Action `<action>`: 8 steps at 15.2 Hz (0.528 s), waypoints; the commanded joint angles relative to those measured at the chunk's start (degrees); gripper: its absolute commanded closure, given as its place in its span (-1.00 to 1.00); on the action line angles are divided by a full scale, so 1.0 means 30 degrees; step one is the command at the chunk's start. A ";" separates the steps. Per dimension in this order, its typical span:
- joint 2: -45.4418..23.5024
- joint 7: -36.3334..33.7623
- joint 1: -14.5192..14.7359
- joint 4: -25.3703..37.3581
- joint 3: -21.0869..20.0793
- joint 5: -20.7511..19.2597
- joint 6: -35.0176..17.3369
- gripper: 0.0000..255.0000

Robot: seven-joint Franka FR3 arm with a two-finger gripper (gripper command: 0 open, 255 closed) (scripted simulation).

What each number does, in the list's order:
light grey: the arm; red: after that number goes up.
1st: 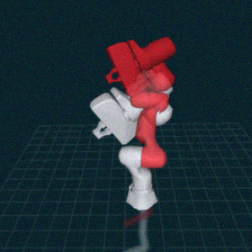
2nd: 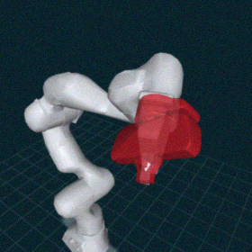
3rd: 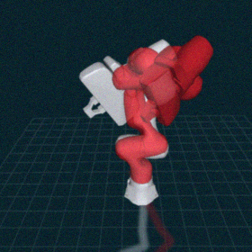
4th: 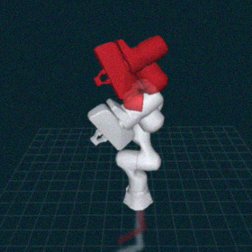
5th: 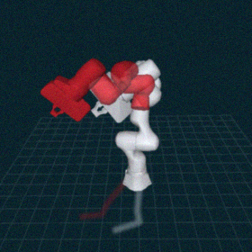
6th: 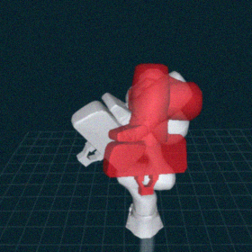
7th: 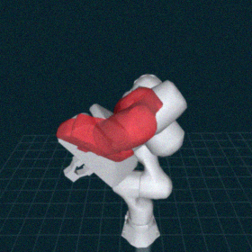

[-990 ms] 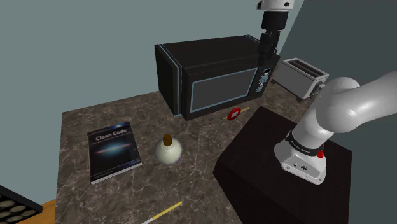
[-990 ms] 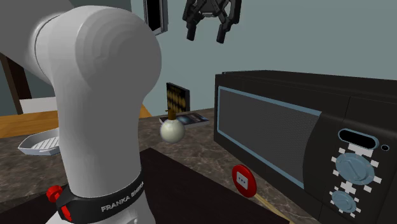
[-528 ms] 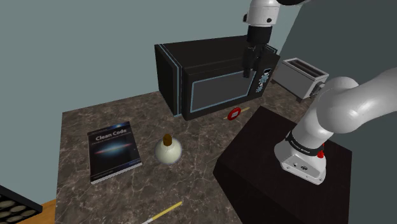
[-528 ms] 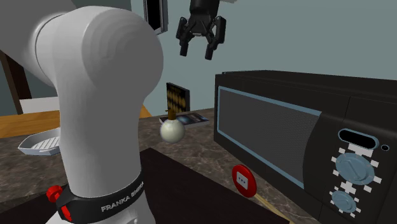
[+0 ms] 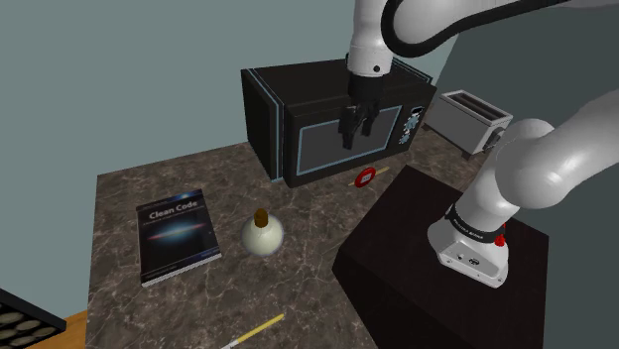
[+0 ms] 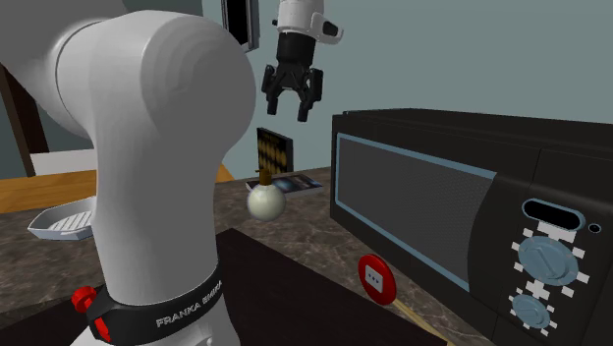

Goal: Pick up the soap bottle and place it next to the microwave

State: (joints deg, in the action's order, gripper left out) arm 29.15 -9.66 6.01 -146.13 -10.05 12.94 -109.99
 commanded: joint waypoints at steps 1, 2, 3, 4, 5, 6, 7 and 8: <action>-0.1036 -0.0718 0.0245 0.0122 -0.0674 0.0284 -0.1211 -1.00; -0.1635 -0.1062 0.0342 0.0240 -0.1001 0.0372 -0.1817 -1.00; -0.2255 -0.1414 0.0429 0.0386 -0.1323 0.0430 -0.2415 -1.00; -0.2896 -0.1777 0.0507 0.0560 -0.1639 0.0455 -0.3004 -1.00; -0.3556 -0.2152 0.0576 0.0762 -0.1950 0.0444 -0.3581 -1.00; -0.4234 -0.2540 0.0633 0.0991 -0.2255 0.0395 -0.4146 -1.00; -0.4927 -0.2945 0.0683 0.1247 -0.2552 0.0303 -0.4696 -1.00; -0.5637 -0.3369 0.0734 0.1530 -0.2830 0.0166 -0.5230 -1.00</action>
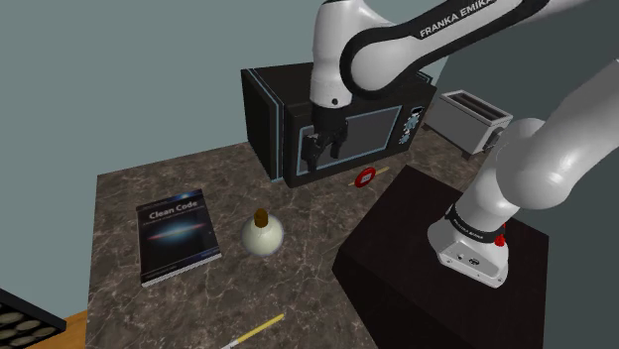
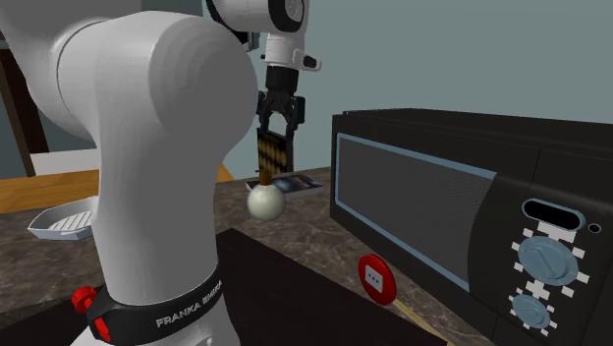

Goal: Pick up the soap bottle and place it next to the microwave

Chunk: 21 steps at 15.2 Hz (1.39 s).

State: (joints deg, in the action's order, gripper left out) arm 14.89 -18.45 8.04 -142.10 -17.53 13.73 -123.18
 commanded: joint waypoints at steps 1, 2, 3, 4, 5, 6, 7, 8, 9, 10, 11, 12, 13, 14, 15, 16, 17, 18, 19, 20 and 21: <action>-0.1609 -0.0884 0.0107 0.0496 -0.0603 -0.0280 -0.1348 -1.00; -0.2344 -0.1351 0.0154 0.0830 -0.0853 -0.0512 -0.1843 -1.00; -0.3092 -0.1840 0.0213 0.1190 -0.1076 -0.0794 -0.2316 -1.00; -0.3849 -0.2351 0.0275 0.1575 -0.1279 -0.1125 -0.2763 -1.00; -0.4615 -0.2884 0.0352 0.1986 -0.1453 -0.1502 -0.3183 -1.00; -0.5387 -0.3434 0.0453 0.2423 -0.1589 -0.1922 -0.3573 -1.00; -0.6163 -0.3998 0.0585 0.2886 -0.1682 -0.2377 -0.3930 -1.00; -0.6942 -0.4570 0.0743 0.3375 -0.1737 -0.2859 -0.4253 -1.00; -0.7719 -0.5143 0.0931 0.3892 -0.1751 -0.3359 -0.4541 -1.00; -0.8493 -0.5708 0.1159 0.4435 -0.1717 -0.3863 -0.4794 -1.00; -0.9262 -0.6259 0.1417 0.5005 -0.1645 -0.4362 -0.5010 -1.00; -1.0024 -0.6788 0.1710 0.5602 -0.1533 -0.4845 -0.5192 -1.00; -1.0778 -0.7293 0.2024 0.6226 -0.1393 -0.5306 -0.5340 -1.00; -1.1527 -0.7771 0.2350 0.6877 -0.1238 -0.5744 -0.5456 -1.00; -1.1654 -0.7843 0.2433 0.6995 -0.1184 -0.5804 -0.5474 -1.00; -1.1850 -0.7905 0.2492 0.6971 -0.1129 -0.5896 -0.5685 -1.00; -1.2049 -0.7970 0.2548 0.6952 -0.1075 -0.5990 -0.5895 -1.00; -1.2250 -0.8035 0.2605 0.6937 -0.1020 -0.6086 -0.6103 -1.00; -1.2453 -0.8101 0.2663 0.6926 -0.0963 -0.6183 -0.6310 -1.00; -1.2659 -0.8167 0.2723 0.6919 -0.0905 -0.6280 -0.6514 -1.00; -1.2867 -0.8234 0.2784 0.6917 -0.0844 -0.6377 -0.6717 -1.00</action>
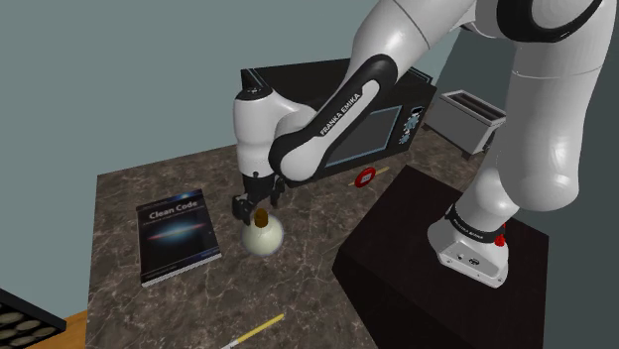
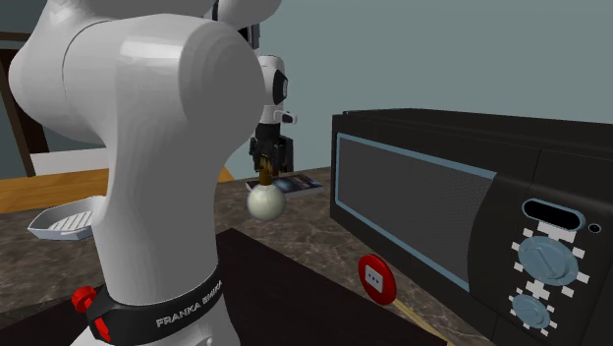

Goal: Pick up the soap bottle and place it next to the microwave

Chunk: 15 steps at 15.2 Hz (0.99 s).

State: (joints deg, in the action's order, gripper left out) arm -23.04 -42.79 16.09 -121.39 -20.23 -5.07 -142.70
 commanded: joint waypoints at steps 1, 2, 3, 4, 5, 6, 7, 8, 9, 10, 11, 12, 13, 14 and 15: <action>-0.0554 -0.0225 0.0197 0.0019 0.0156 -0.0266 -0.0525 -1.00; -0.0553 -0.0224 0.0199 0.0018 0.0159 -0.0264 -0.0525 -1.00; -0.0553 -0.0223 0.0200 0.0017 0.0159 -0.0263 -0.0526 -1.00; -0.0553 -0.0223 0.0200 0.0018 0.0160 -0.0263 -0.0526 -1.00; -0.0553 -0.0223 0.0200 0.0018 0.0160 -0.0263 -0.0526 -1.00; -0.0553 -0.0223 0.0200 0.0018 0.0160 -0.0263 -0.0526 -1.00; -0.0553 -0.0223 0.0200 0.0018 0.0160 -0.0263 -0.0525 -1.00; -0.0553 -0.0223 0.0200 0.0018 0.0160 -0.0263 -0.0525 -1.00; -0.0551 -0.0222 0.0200 0.0020 0.0159 -0.0262 -0.0520 -1.00; -0.0551 -0.0222 0.0200 0.0020 0.0159 -0.0262 -0.0520 1.00; -0.0551 -0.0222 0.0200 0.0020 0.0159 -0.0262 -0.0520 1.00; -0.0551 -0.0222 0.0200 0.0020 0.0159 -0.0262 -0.0520 1.00; -0.0551 -0.0222 0.0200 0.0020 0.0159 -0.0262 -0.0521 1.00; -0.0550 -0.0221 0.0198 0.0017 0.0159 -0.0261 -0.0523 1.00; -0.0552 -0.0221 0.0199 0.0017 0.0160 -0.0262 -0.0525 1.00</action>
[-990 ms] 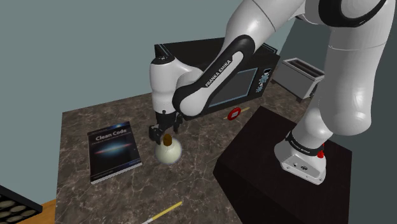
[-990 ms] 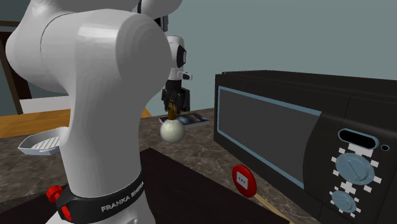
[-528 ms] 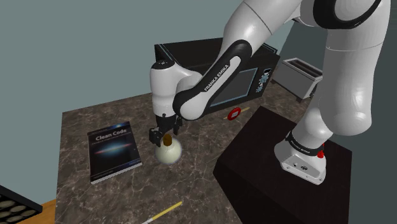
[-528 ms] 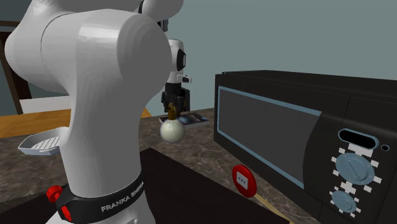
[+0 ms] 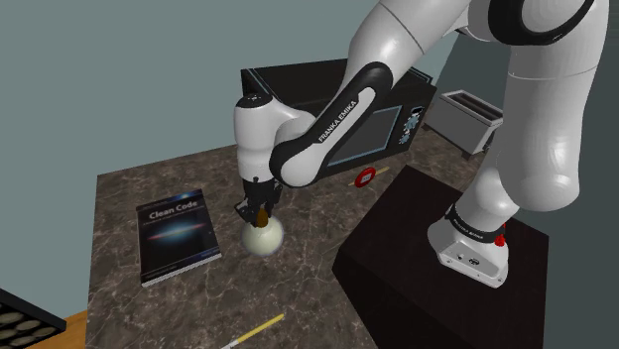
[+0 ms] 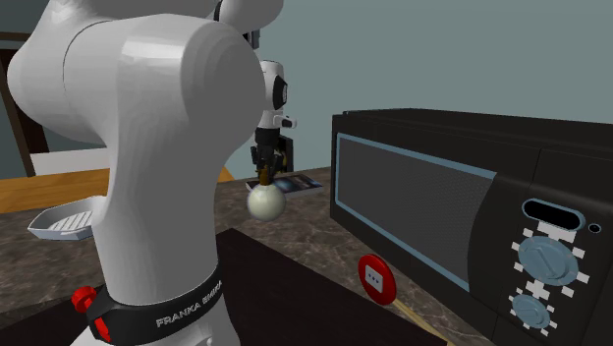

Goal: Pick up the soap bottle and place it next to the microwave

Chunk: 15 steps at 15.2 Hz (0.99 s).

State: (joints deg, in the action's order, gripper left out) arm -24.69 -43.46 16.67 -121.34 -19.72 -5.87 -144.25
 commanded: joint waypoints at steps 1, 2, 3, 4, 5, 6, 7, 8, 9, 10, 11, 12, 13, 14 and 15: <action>-0.0006 0.0000 0.0008 0.0002 -0.0010 0.0003 -0.0007 1.00; -0.0003 0.0004 0.0004 -0.0005 -0.0010 0.0004 -0.0011 1.00; -0.0003 0.0004 0.0004 -0.0012 -0.0010 0.0004 -0.0018 1.00; -0.0005 -0.0001 0.0009 0.0001 -0.0010 0.0003 -0.0008 1.00; 0.0208 0.0050 -0.0045 -0.0007 -0.0079 0.0098 0.0190 1.00; 0.0417 0.0100 -0.0097 -0.0007 -0.0145 0.0193 0.0391 1.00; 0.0624 0.0150 -0.0148 -0.0005 -0.0210 0.0288 0.0594 1.00; 0.0830 0.0201 -0.0197 0.0002 -0.0273 0.0383 0.0798 1.00; 0.1034 0.0251 -0.0244 0.0013 -0.0333 0.0478 0.1004 1.00; 0.1235 0.0301 -0.0290 0.0028 -0.0391 0.0573 0.1211 1.00; 0.1434 0.0351 -0.0334 0.0048 -0.0446 0.0667 0.1420 1.00; 0.1631 0.0401 -0.0376 0.0071 -0.0499 0.0761 0.1631 1.00; 0.1826 0.0450 -0.0417 0.0099 -0.0550 0.0854 0.1844 1.00; 0.2017 0.0498 -0.0456 0.0131 -0.0599 0.0946 0.2058 1.00; 0.2207 0.0546 -0.0494 0.0168 -0.0645 0.1037 0.2273 1.00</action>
State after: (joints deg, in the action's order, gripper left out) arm -18.63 -41.97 15.30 -120.97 -21.51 -3.03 -138.11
